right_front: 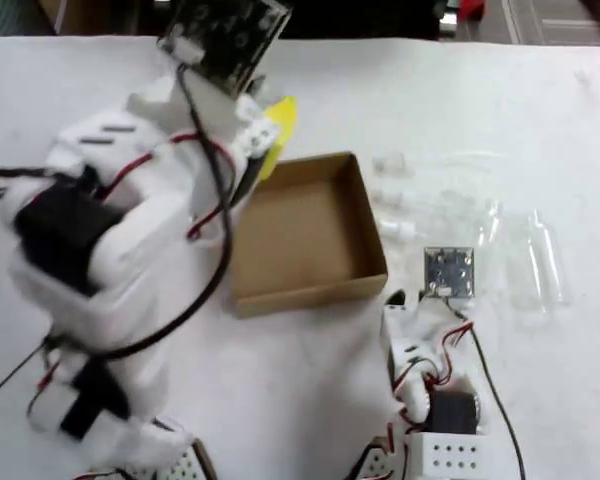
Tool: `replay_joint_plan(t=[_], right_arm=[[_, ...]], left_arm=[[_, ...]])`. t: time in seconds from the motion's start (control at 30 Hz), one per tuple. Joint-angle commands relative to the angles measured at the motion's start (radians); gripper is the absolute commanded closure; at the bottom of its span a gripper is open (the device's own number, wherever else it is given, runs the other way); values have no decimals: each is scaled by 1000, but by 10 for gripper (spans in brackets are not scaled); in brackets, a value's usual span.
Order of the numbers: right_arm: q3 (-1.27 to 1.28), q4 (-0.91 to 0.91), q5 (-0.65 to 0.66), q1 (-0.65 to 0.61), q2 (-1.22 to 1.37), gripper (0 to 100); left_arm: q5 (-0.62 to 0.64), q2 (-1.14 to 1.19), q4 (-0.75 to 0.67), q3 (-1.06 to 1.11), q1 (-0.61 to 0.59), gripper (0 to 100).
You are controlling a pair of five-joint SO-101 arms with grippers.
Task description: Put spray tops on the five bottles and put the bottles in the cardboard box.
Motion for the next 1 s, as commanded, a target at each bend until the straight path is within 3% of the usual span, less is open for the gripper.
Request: replay_joint_plan(t=[0.0,0.27,0.5,0.73,0.97], right_arm=[[11,-2,11,-5,-10,907],[11,-1,11,-1,-7,907],[11,-2,11,-5,-8,907],[11,-7,11,-7,-8,907],[11,-5,60,-7,-10,909]], left_arm=[[15,-140,-109,175,-45,943],[184,-236,-410,646,-140,941],[184,-430,-825,1122,-143,943],[170,-549,-1528,1677,-145,943],[-150,-415,-2151,2058,-150,975]])
